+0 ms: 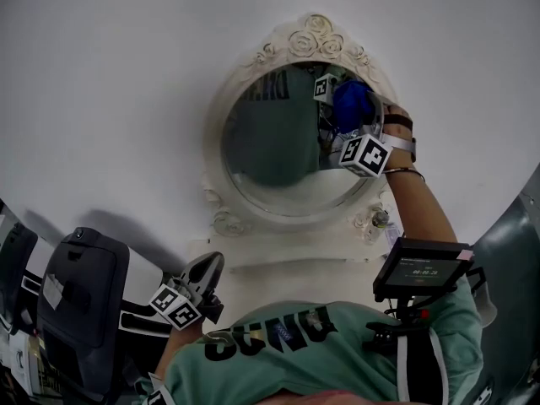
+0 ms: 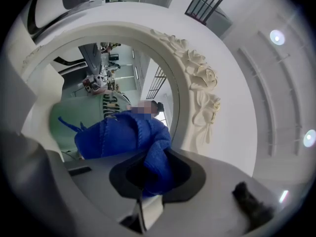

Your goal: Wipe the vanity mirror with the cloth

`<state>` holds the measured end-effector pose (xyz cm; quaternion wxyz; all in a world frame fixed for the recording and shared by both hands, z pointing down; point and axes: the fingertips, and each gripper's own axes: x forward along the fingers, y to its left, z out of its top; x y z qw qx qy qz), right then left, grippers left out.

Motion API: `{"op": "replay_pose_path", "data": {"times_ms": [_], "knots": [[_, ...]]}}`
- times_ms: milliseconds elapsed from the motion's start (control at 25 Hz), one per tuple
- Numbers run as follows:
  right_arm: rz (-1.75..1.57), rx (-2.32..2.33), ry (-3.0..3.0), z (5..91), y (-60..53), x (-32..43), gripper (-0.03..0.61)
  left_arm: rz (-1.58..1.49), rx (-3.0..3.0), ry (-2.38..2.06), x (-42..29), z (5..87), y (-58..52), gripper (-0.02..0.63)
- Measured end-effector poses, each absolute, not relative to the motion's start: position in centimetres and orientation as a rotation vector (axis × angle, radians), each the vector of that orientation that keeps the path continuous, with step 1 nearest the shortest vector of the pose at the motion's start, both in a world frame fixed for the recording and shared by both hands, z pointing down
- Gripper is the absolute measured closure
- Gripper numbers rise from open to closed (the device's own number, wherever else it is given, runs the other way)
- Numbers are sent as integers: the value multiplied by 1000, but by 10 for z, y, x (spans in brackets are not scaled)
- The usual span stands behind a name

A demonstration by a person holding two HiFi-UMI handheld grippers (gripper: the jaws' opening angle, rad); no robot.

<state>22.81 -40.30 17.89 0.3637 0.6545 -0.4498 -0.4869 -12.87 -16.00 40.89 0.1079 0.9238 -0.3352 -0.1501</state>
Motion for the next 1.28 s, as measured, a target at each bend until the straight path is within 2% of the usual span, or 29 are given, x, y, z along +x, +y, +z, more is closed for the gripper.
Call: {"op": "replay_pose_path", "data": {"times_ms": [320,720,920,1280], "knots": [[-1185,1697,-1264,217,-403,238,529,-368,2671,-971,-122,425,-168,604],[-842,1412,-1369,456,-412,255,529,-215,2606,-903,-91,457,-185,604],[-668,1300,-1407,542,-412,252,529,-144,2579,-904,-89,470,-184,604],[-604,1216,-1455,546,-408,250,529,-188,2617,-891,-84,459,-177,604]]}}
